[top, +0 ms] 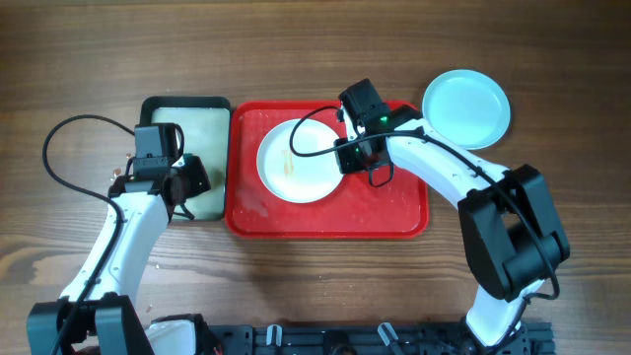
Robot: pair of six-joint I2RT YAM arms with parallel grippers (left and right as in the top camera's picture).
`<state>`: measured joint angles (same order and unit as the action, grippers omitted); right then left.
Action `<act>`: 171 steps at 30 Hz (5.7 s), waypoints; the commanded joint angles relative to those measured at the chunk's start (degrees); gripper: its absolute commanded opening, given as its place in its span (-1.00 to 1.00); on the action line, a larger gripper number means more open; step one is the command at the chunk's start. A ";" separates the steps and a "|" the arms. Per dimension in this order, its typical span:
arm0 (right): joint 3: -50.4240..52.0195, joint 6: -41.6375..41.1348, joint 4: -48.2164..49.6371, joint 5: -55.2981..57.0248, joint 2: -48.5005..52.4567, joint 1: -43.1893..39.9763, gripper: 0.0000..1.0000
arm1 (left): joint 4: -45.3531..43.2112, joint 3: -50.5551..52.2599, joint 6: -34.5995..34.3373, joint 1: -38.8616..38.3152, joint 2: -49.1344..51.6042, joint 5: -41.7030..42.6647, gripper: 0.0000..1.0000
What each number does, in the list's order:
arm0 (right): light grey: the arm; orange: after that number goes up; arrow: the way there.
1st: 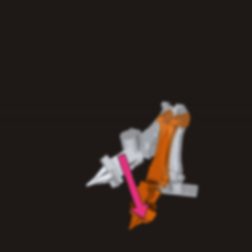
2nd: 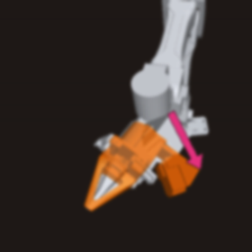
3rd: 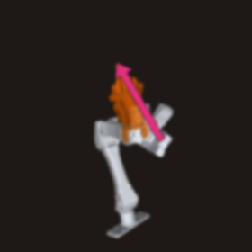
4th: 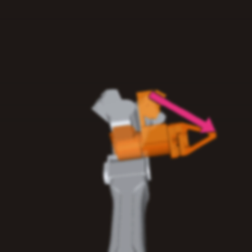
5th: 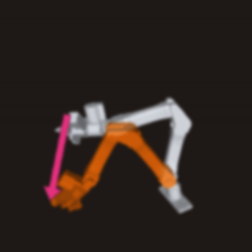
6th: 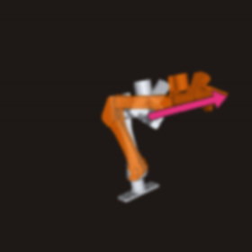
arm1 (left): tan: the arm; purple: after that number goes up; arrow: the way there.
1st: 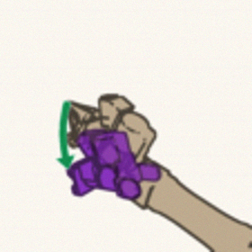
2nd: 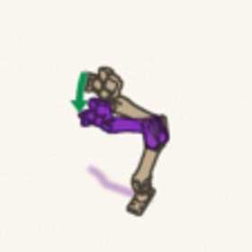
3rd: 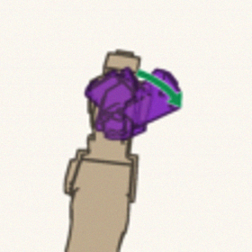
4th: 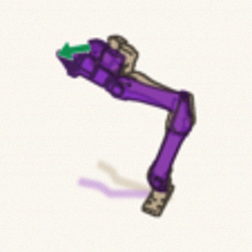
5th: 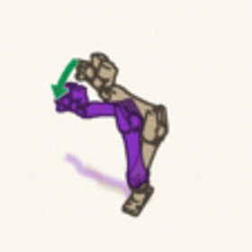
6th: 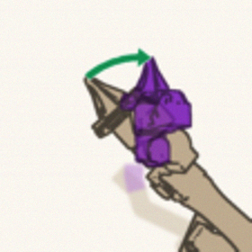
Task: Clean dirty plates on tray and stack at the side
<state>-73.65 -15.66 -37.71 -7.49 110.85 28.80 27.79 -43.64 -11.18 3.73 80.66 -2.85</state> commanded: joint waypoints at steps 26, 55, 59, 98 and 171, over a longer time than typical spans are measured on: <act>3.48 -4.02 6.43 -2.01 1.36 0.28 -0.91 | 0.39 0.13 0.98 0.24 -1.40 0.92 -0.92; 3.56 -10.51 9.40 -4.72 1.36 0.28 -0.91 | 13.05 -17.03 6.93 -1.64 -5.16 21.22 -0.92; 3.61 -14.12 9.86 -6.40 1.36 0.28 -0.91 | 12.81 -17.03 5.79 -5.49 -4.44 21.29 -0.92; 5.86 -10.19 16.02 -0.02 1.36 2.38 -0.91 | 5.20 -17.00 -10.34 -22.27 14.32 8.61 -0.92; 5.90 -10.25 15.72 -0.02 1.36 2.38 -0.92 | 2.95 -18.01 -14.95 -22.60 12.07 13.18 -0.92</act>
<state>-67.96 -25.47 -21.78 -7.05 111.33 30.72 29.54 -61.49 -27.29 -19.86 100.16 17.43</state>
